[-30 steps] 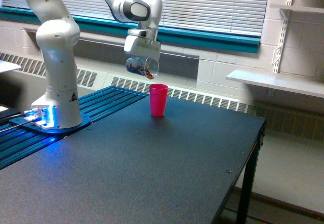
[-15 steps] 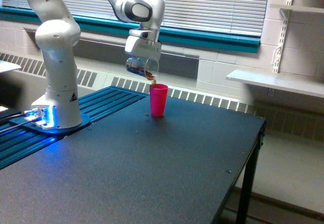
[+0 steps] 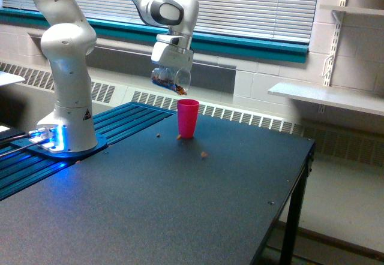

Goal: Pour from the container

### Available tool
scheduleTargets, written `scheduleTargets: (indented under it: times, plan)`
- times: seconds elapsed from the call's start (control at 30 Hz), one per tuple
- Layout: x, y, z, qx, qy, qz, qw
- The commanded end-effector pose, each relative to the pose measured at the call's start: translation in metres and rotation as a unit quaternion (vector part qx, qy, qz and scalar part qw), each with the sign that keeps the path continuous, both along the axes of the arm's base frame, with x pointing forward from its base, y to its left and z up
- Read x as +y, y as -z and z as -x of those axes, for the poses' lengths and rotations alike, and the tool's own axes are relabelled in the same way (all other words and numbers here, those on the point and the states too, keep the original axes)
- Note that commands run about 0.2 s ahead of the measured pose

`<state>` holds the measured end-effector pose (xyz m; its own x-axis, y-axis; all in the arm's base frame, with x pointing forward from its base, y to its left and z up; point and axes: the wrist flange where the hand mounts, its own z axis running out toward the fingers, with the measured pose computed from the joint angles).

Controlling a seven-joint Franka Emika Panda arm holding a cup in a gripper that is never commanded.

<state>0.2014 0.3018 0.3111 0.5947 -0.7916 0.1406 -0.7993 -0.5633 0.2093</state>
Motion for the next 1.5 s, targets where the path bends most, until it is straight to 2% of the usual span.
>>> scheduleTargets:
  times: [0.03,1.5]
  plan:
    - [0.002,0.0,-0.005,0.01,-0.018,0.002,0.9998]
    - [0.014,0.005,0.002,0.052,-0.029,0.014,0.9981]
